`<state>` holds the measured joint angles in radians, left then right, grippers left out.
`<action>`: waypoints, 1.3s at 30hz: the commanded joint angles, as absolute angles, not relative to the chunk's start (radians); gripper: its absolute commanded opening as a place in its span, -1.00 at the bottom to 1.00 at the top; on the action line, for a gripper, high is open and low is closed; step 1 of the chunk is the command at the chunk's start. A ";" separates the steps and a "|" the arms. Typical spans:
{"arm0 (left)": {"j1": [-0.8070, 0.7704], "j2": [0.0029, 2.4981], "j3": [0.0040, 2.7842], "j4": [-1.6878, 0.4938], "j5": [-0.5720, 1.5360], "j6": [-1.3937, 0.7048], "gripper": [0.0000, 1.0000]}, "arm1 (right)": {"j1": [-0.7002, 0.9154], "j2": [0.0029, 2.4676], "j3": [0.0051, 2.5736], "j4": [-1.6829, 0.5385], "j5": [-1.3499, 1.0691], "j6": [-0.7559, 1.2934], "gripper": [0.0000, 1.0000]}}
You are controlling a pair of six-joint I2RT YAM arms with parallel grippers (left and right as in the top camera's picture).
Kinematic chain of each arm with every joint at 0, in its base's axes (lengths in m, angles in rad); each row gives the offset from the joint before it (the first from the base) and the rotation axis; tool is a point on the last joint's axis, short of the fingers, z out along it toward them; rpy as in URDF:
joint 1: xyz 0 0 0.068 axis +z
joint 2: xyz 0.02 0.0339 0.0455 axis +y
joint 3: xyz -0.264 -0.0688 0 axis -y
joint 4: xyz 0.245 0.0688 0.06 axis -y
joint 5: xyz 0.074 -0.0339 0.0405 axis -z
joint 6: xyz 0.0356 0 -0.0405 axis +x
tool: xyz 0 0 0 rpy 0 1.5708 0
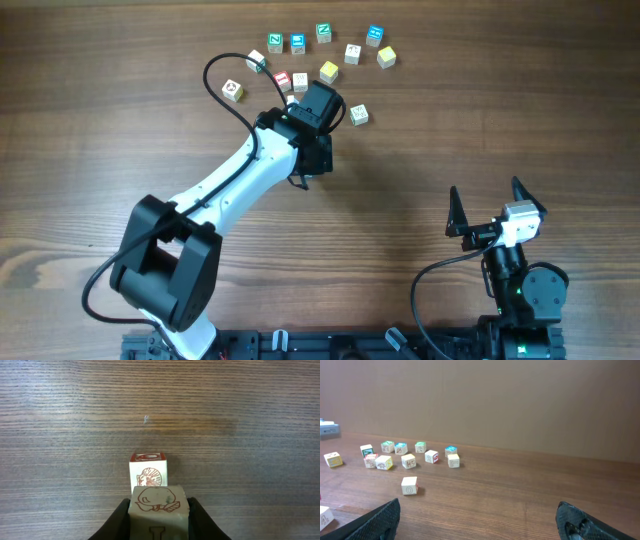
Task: Form a tower
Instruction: 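Carry the I block over the placed shell block, then lower the I block onto the top of the shell block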
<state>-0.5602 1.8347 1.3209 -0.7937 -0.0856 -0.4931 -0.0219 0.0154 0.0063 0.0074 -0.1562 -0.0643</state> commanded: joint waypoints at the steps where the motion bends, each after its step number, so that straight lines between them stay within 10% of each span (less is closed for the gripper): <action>1: -0.558 1.855 1.311 -0.778 -0.107 -0.504 -0.79 | -0.026 0.007 0.005 0.013 -0.168 -0.050 1.00; 39: -0.558 1.899 1.309 -0.751 -0.151 -0.510 -0.61 | -0.026 0.007 0.005 0.013 -0.168 -0.050 1.00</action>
<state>-0.5602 1.8870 1.3209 -0.7544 -0.1341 -0.4931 -0.0216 0.0154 0.0063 0.0074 -0.1566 -0.0643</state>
